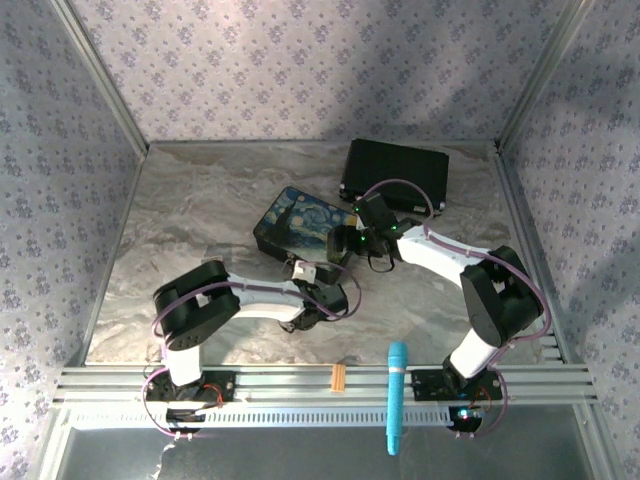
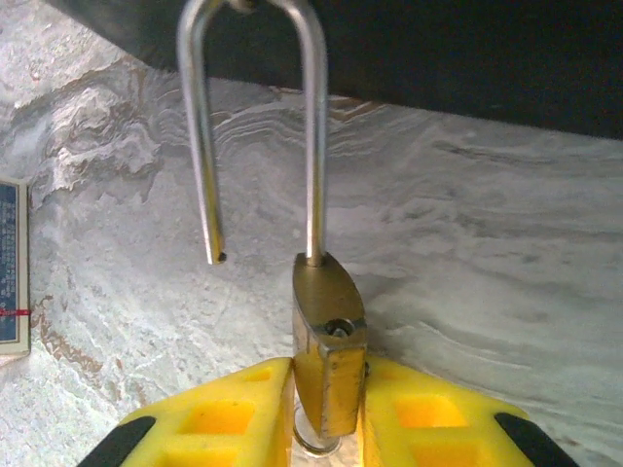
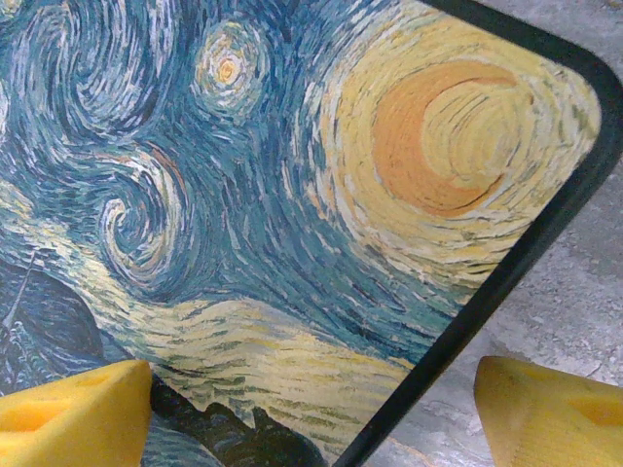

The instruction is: Unlock a padlock with a key

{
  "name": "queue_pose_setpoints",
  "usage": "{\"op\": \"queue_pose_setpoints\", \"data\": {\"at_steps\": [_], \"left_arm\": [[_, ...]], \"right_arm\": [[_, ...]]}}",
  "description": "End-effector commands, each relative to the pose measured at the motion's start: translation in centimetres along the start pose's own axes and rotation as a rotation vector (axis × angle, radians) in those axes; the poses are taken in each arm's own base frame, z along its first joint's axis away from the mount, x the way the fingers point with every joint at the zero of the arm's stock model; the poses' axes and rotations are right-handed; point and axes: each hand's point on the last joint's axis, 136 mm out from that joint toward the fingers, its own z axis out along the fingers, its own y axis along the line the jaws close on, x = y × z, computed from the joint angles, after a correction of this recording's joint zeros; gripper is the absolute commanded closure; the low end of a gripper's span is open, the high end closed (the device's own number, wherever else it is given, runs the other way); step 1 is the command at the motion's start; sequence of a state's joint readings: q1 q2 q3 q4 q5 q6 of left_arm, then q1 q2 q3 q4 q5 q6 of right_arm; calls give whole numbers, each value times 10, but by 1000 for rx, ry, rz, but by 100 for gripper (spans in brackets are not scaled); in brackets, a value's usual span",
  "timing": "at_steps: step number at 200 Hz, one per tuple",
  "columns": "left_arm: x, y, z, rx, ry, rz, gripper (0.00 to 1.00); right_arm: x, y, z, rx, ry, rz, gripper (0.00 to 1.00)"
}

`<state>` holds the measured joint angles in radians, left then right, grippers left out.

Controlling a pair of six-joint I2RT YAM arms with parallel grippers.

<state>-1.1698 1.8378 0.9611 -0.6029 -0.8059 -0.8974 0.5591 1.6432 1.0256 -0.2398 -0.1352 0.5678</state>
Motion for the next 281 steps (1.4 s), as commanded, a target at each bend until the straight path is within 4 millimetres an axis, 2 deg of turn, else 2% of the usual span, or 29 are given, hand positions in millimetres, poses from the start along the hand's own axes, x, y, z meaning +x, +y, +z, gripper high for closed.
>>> {"op": "queue_pose_setpoints", "data": {"at_steps": [1,40,72,86,108,120,142,176,191,200,228,256,281], "left_arm": [[-8,-6,-10,-11,-41,51,75],[-16,-13,-22,58,-63,35,70],[-20,-10,-30,94,-71,5,63],[-24,-11,-37,146,-72,-15,48],[-39,-11,-57,279,-87,-71,9],[-51,-5,-68,348,-97,-124,0],[-73,23,-78,440,-99,-244,0],[-91,69,-77,583,-55,-477,0],[-94,81,-74,644,-33,-553,0],[-95,89,-71,656,-24,-585,0],[-99,111,-59,684,-3,-700,0],[-109,129,-45,735,21,-817,0],[-111,135,-39,708,19,-822,0]], "right_arm": [[38,-61,7,221,143,7,15],[30,-62,4,215,131,-14,16],[23,-69,1,249,118,-30,16],[17,-67,1,241,105,-43,16],[6,-52,-3,182,78,-88,13],[-3,-40,-8,144,59,-125,9],[-21,-19,-28,109,-2,-182,1],[-36,9,-70,56,-110,-207,1],[-29,17,-85,57,-140,-216,1],[-20,29,-93,31,-156,-232,1],[17,70,-96,-60,-157,-283,2],[53,109,-74,-148,-124,-338,7],[75,136,-40,-170,-83,-391,14]]}}
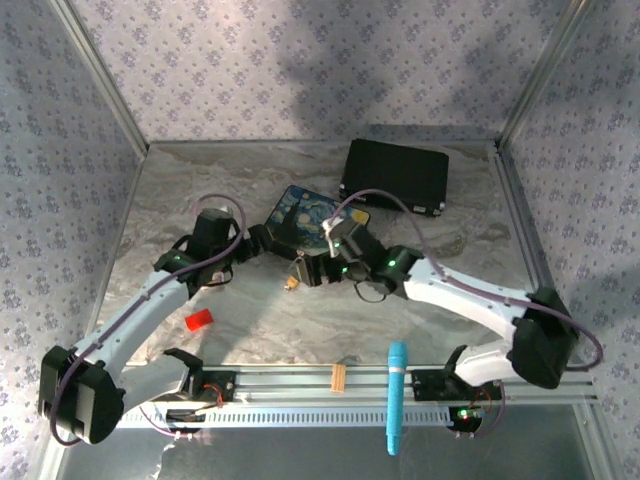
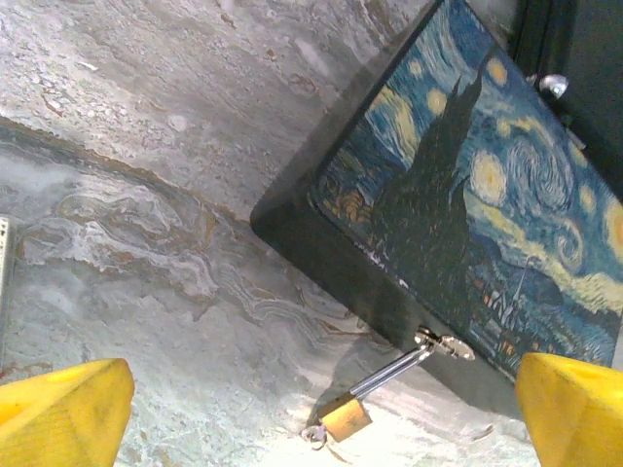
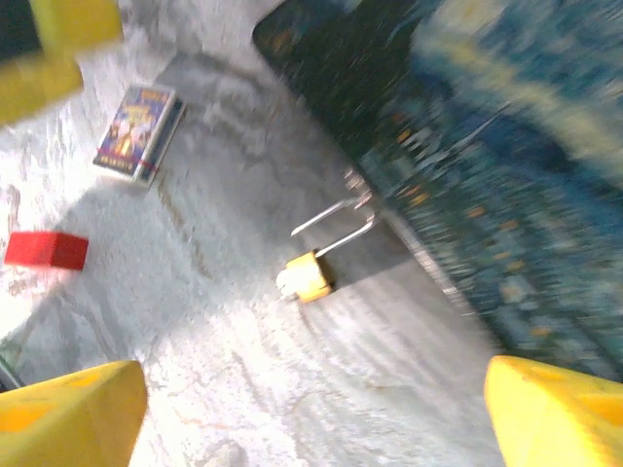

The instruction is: Unlock a padlock with a key

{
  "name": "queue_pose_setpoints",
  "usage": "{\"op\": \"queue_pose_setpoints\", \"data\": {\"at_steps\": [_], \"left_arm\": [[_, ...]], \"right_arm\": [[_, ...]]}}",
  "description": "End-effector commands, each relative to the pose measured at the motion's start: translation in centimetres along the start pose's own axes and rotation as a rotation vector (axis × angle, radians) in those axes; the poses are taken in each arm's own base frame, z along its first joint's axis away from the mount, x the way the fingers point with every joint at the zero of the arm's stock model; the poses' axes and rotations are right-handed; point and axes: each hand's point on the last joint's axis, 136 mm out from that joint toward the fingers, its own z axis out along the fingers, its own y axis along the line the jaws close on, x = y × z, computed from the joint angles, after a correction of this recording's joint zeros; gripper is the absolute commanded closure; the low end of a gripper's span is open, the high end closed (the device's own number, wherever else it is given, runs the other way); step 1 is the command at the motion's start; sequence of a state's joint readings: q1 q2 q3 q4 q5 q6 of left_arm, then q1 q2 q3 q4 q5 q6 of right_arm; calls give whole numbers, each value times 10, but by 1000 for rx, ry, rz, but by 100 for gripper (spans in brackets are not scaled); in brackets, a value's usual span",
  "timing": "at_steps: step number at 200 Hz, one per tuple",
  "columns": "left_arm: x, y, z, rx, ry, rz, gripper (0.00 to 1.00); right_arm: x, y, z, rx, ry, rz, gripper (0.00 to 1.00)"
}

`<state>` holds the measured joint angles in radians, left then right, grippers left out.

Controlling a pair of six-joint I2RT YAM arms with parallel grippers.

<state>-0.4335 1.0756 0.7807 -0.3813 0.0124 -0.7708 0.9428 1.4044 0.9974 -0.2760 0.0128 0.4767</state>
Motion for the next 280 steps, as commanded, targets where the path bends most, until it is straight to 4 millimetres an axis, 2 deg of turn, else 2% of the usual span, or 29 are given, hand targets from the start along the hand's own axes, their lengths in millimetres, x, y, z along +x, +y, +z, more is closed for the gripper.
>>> {"op": "queue_pose_setpoints", "data": {"at_steps": [1,22,46,77,121,140,167,197,218,252,280], "left_arm": [[-3,-19,-1,85,22,-6,0],[-1,-16,3,77,35,-10,0],[-1,-10,4,58,23,-15,0],[2,-3,3,46,14,-22,0],[3,1,4,36,6,-20,0],[4,3,4,31,6,-18,0],[5,5,5,27,3,-19,0],[5,7,7,20,1,-21,0],[5,6,8,17,2,-15,0],[-1,7,7,-6,-17,27,0],[-10,1,2,-72,-50,180,0]], "right_arm": [[6,16,32,-1,-3,-2,14],[11,18,66,44,28,-24,22],[12,3,94,144,31,-28,30],[12,-10,112,188,49,-14,34],[20,-8,132,150,69,-9,43],[30,-15,138,177,95,-11,47],[36,-21,142,201,110,-9,53],[42,-21,147,186,116,-10,56],[47,-18,148,156,131,-6,66],[57,-12,133,124,116,28,79],[61,-6,116,57,90,42,91]]}}
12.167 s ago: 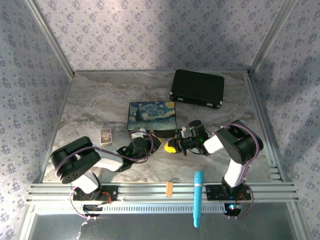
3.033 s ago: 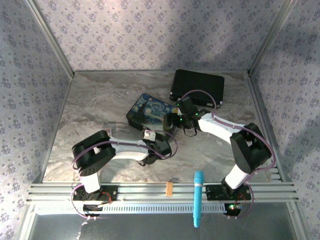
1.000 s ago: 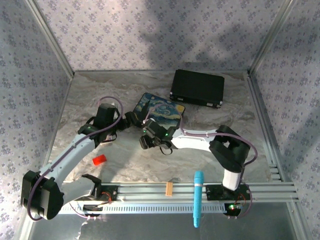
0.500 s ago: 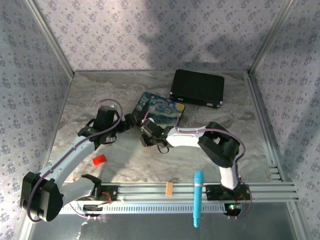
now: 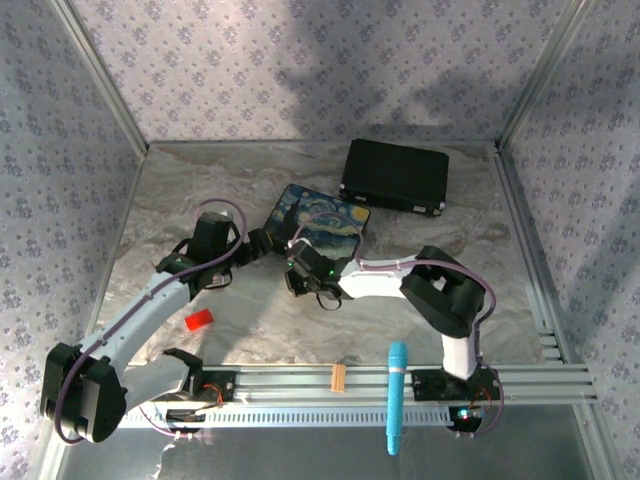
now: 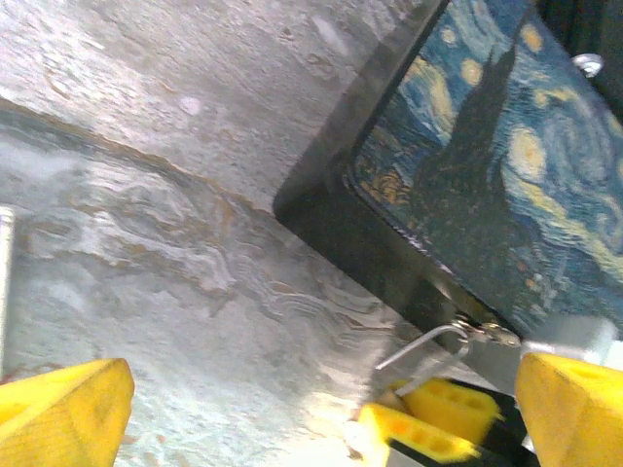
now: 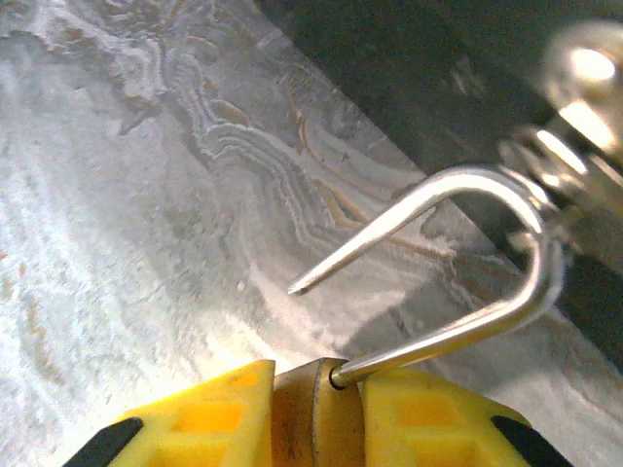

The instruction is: Unlock a padlock with a key

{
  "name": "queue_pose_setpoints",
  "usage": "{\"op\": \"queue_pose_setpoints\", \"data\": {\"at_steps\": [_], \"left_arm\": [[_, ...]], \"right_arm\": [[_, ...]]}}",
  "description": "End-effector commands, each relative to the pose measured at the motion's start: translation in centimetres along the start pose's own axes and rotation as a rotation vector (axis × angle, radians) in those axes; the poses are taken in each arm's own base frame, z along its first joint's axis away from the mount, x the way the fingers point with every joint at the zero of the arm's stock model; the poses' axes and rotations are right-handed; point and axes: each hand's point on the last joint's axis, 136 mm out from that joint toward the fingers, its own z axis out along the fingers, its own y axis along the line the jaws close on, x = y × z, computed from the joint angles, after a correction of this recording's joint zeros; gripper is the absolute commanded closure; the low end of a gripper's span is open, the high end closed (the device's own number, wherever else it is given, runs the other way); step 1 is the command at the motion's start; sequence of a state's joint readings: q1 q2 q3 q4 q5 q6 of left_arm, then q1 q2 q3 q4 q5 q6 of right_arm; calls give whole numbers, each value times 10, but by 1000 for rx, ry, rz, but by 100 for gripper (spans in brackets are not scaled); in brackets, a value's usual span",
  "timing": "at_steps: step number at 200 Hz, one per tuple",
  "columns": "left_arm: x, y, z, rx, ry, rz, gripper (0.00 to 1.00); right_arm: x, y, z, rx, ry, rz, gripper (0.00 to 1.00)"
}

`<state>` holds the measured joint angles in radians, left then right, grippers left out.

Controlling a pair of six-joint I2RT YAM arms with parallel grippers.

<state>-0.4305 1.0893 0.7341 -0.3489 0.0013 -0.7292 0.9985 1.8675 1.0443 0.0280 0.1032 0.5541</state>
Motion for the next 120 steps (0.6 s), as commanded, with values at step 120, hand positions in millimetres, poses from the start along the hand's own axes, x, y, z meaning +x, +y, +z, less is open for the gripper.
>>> {"op": "queue_pose_setpoints", "data": {"at_steps": [120], "left_arm": [[55,-118,12,33,84,1129,5]], "right_arm": [[58,-33,-73,-208,32,107,94]]}}
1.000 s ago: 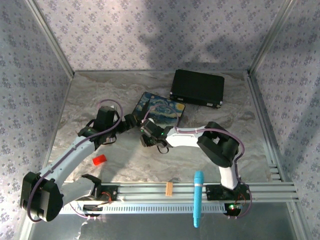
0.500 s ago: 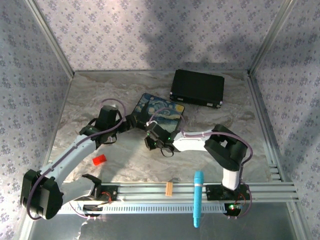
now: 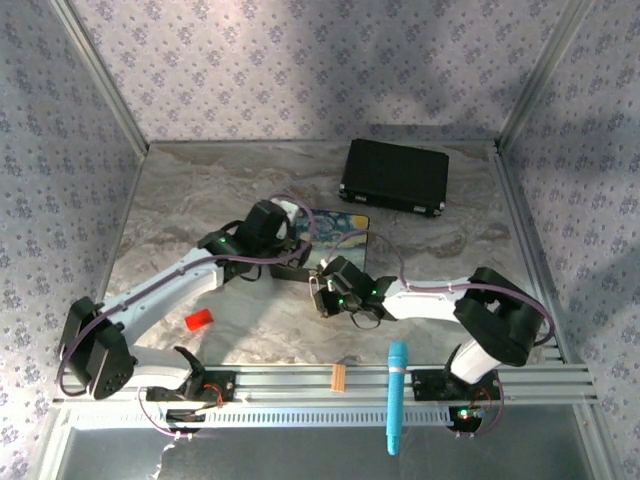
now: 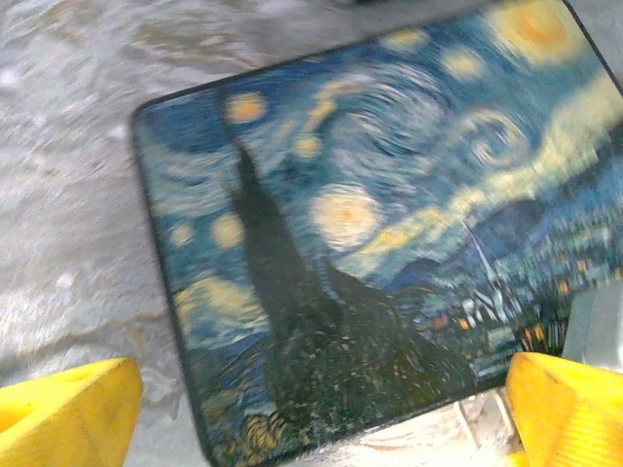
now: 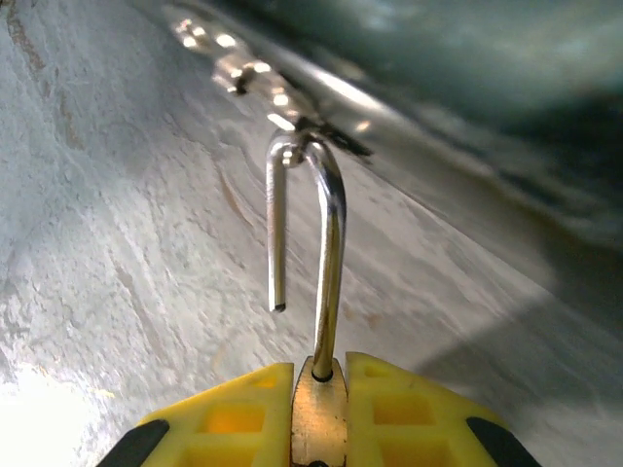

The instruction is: Unlock a padlock with a key

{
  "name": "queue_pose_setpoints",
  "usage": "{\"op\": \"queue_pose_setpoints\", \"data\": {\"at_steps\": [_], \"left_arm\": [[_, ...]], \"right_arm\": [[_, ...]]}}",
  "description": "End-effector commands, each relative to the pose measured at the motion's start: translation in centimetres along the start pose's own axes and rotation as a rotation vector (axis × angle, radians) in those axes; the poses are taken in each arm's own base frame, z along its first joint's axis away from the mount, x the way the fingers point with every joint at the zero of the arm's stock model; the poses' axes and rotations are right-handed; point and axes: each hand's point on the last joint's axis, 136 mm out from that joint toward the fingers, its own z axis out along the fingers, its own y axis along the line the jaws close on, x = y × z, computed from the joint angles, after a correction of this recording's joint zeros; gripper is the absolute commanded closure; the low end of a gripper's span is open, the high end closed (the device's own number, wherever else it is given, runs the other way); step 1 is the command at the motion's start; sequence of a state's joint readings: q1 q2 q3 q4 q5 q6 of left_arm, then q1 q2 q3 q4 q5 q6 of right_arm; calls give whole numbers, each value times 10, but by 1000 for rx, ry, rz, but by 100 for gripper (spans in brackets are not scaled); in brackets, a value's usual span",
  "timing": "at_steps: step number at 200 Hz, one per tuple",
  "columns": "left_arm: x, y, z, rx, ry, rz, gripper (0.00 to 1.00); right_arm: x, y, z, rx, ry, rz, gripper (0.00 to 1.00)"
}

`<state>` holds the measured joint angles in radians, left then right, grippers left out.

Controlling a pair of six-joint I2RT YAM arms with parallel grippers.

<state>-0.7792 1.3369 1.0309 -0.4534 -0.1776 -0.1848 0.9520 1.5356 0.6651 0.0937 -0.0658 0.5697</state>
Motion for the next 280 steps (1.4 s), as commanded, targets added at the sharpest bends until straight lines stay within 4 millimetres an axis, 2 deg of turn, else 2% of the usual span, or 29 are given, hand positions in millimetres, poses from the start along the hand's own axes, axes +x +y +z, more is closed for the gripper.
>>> {"op": "queue_pose_setpoints", "data": {"at_steps": [1,32,59,85,110,170,209,224,280], "left_arm": [[8,-28,7,-4,38,335,5],[26,-47,29,6,89,484,6],[43,-56,43,17,129,555,13],[59,-67,53,-30,156,638,27],[68,-66,60,-98,172,678,44],[103,-67,75,-88,259,727,60],[119,-72,78,-50,279,760,62],[122,-74,78,-43,285,768,65],[132,-77,81,-20,299,785,66]], "right_arm": [[0,-2,-13,-85,-28,56,94],[-3,-15,-24,-116,-67,97,94],[-3,-24,-26,-122,-88,132,96],[-8,-28,-28,-166,-142,223,97],[-13,-35,-30,-152,-202,286,98],[-34,-47,-32,-145,-327,433,99],[-55,-48,-34,-190,-396,505,100],[-58,-54,-36,-184,-421,527,100],[-73,-65,-41,-207,-417,549,100]]}}
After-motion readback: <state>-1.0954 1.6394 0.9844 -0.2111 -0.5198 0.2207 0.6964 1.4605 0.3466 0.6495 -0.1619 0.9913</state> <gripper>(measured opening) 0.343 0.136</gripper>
